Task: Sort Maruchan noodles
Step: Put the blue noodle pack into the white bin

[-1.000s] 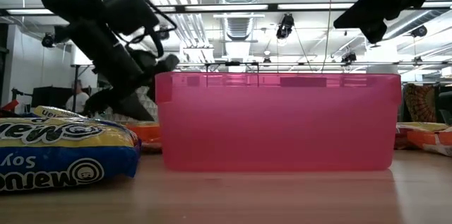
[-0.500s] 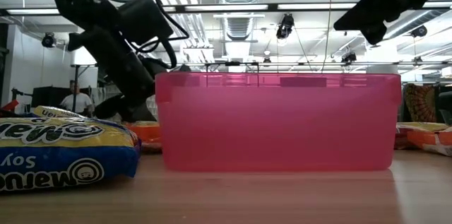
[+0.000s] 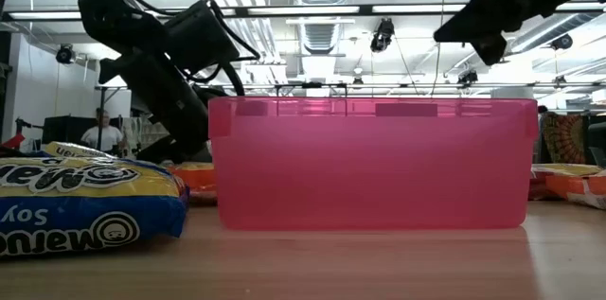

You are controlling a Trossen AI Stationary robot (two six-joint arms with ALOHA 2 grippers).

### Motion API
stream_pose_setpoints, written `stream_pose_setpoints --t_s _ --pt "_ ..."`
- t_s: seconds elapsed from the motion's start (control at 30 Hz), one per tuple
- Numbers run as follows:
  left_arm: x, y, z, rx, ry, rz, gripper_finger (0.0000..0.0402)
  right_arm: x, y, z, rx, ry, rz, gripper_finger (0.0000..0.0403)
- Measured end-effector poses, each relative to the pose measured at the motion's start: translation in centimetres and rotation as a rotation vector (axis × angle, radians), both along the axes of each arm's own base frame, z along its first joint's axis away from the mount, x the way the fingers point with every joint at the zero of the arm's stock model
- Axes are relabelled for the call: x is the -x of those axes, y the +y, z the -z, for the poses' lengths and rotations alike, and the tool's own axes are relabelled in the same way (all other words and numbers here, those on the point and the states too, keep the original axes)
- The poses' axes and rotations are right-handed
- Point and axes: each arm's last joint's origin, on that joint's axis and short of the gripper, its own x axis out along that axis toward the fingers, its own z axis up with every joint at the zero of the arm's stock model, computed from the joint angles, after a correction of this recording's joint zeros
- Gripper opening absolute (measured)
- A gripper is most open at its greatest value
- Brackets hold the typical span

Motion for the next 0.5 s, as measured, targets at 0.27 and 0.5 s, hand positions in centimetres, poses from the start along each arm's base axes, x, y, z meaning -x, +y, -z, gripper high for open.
stream_pose_setpoints --t_s 0.27,0.5 --pt "-0.2 0.0 -0.4 -0.062 0.004 0.045 0.0013 -2.0 -0.1 -0.6 0.005 0.028 -0.002 0.0009" --pt "-0.3 -0.1 -2.2 -0.223 0.024 0.143 0.0007 -4.1 -0.2 -0.2 -0.002 0.101 -0.001 0.0009"
